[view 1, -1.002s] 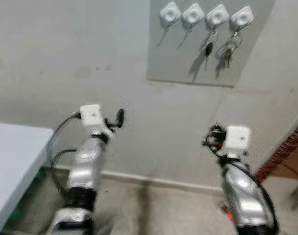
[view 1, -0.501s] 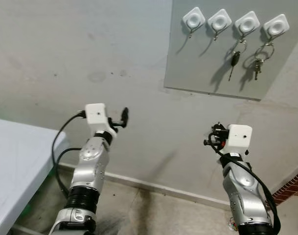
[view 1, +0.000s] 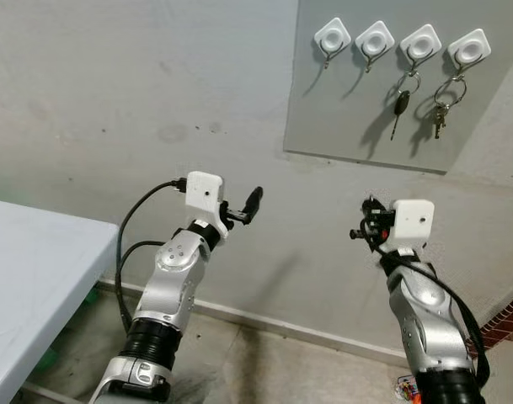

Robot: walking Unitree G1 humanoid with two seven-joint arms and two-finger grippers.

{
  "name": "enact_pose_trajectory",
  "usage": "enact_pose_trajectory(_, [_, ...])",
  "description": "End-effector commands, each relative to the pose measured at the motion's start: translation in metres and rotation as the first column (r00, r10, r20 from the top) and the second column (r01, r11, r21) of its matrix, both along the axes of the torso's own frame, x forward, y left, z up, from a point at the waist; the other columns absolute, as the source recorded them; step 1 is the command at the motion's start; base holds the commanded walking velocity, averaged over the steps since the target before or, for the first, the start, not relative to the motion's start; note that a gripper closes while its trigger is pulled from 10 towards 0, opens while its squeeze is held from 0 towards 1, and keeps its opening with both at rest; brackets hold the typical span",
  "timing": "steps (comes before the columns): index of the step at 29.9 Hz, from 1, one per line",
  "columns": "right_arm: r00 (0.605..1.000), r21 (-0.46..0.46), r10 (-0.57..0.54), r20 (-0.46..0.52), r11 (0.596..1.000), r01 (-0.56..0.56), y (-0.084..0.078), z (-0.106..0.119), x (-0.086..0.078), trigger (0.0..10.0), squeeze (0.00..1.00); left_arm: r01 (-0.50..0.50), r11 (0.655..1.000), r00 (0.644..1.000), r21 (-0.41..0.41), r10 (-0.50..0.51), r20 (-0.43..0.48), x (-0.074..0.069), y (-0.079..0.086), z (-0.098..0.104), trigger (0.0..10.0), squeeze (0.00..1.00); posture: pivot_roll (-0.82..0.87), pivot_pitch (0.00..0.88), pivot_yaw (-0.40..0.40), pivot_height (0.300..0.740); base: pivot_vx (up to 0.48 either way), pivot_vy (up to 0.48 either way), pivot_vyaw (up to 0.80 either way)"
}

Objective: Hang keys on a hook

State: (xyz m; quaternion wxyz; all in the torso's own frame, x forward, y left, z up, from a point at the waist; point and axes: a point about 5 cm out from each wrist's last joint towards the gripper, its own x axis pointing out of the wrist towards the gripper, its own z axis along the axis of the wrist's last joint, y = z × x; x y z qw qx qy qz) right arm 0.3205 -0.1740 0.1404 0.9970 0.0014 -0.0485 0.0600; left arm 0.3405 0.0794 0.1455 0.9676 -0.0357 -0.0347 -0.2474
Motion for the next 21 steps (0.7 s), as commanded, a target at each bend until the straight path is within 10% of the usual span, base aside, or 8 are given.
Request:
enact_pose_trajectory(1, [0.998,0.010,0.052,0.026,0.999,-0.052,0.008,0.008,0.006,10.0,0.00,0.043,0.999,0.998,0.012,-0.044,0.046,0.001,-0.007,0.013,10.0,0.00,0.01,0.000,0.046,0.740,0.000,0.000,0.00])
enact_pose_trajectory(21, [0.957,0.007,0.178,0.227,0.983,-0.184,0.024,0.081,0.050,10.0,0.00,0.142,0.990,0.979,0.009,-0.142,0.149,-0.001,-0.024,0.051,10.0,0.00,0.03,0.000,0.034,0.740,0.000,0.000,0.00])
